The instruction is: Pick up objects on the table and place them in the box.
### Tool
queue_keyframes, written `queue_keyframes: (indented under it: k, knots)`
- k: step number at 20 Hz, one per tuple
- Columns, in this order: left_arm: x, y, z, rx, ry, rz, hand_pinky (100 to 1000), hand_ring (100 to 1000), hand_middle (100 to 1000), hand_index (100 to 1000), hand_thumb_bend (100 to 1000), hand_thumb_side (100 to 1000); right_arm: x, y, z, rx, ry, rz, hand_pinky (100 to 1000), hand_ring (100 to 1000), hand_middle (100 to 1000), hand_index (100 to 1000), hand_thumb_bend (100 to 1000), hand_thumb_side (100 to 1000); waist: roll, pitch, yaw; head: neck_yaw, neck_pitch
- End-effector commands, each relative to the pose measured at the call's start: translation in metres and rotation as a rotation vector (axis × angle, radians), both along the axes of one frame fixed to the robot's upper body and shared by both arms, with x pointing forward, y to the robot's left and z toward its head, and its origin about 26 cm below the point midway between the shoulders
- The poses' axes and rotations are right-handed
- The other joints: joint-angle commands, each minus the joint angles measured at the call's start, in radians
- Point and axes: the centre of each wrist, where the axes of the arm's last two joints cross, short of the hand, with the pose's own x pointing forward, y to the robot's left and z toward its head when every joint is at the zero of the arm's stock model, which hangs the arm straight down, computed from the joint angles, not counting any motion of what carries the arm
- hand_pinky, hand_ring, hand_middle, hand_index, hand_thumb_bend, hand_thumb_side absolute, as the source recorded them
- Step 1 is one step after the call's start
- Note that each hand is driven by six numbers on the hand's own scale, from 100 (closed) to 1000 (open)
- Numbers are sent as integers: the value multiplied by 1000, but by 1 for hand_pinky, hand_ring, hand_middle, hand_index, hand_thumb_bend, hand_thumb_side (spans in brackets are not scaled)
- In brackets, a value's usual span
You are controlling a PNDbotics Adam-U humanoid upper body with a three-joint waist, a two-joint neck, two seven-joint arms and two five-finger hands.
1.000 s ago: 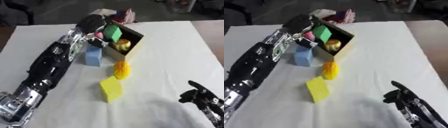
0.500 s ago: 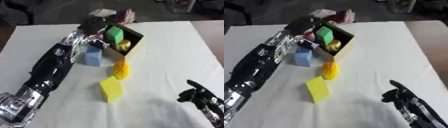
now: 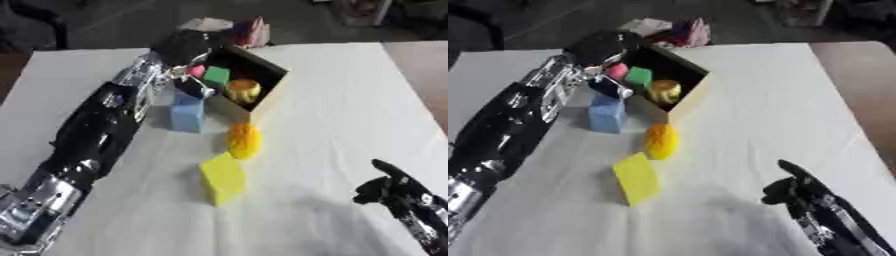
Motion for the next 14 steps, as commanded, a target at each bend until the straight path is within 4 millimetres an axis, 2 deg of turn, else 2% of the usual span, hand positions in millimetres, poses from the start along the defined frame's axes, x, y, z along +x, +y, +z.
queue_keyframes:
  k: [1, 5, 10, 14]
  knots:
    - [-10, 11, 31, 67, -31, -46, 802, 741, 782, 923, 329, 301, 0, -6, 4, -12, -15, -19, 721, 683, 681, 1000, 100, 690, 2, -18, 5, -15, -12]
    - [-27, 26, 33, 188, 23, -110, 795, 731, 771, 923, 386, 360, -1, -11, 3, -25, -14, -32, 721, 684, 681, 1000, 100, 691, 13, -21, 17, -27, -10]
    - [-31, 54, 5, 271, 208, -127, 789, 717, 761, 916, 377, 363, 0, -12, 4, -29, -18, -36, 721, 684, 681, 1000, 100, 687, 15, -21, 17, -32, -13]
    - [-26, 62, -9, 246, 320, -89, 789, 725, 769, 916, 343, 427, 0, -11, 4, -28, -20, -34, 721, 684, 681, 1000, 100, 685, 12, -20, 16, -33, -13]
